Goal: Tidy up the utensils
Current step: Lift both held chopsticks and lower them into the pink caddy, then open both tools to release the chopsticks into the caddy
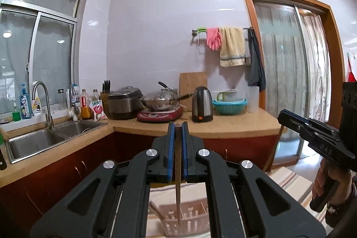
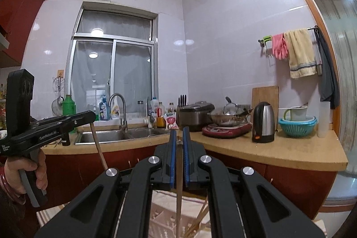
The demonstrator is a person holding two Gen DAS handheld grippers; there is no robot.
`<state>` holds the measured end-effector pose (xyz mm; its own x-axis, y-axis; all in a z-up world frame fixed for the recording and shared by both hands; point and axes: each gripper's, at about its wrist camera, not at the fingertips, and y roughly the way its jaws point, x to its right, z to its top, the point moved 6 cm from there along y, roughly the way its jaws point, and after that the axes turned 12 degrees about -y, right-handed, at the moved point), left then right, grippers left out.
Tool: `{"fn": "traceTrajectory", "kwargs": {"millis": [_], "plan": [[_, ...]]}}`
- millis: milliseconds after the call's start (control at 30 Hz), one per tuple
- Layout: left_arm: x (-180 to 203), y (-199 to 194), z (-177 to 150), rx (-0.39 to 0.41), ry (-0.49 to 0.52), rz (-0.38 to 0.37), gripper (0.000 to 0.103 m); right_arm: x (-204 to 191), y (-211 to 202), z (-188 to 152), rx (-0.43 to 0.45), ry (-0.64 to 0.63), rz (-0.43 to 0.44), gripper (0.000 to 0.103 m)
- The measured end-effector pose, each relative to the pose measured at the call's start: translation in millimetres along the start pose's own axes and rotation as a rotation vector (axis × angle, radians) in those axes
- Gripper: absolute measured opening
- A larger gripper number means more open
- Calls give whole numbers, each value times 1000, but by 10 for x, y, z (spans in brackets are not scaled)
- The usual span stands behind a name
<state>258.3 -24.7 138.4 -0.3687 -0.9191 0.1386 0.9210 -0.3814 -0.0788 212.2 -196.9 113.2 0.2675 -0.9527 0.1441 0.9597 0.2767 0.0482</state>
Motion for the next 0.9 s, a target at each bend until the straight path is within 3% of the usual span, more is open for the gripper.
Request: {"fn": "traceTrajectory", "kwargs": {"millis": [400,900], "plan": [[-163,664,-9,26,-26,29,7,147,544,-260,-27,18,-13,7],[-457,1190,-737,-59,-82,79,7,177,928,-861,-113,76,5,7]]}}
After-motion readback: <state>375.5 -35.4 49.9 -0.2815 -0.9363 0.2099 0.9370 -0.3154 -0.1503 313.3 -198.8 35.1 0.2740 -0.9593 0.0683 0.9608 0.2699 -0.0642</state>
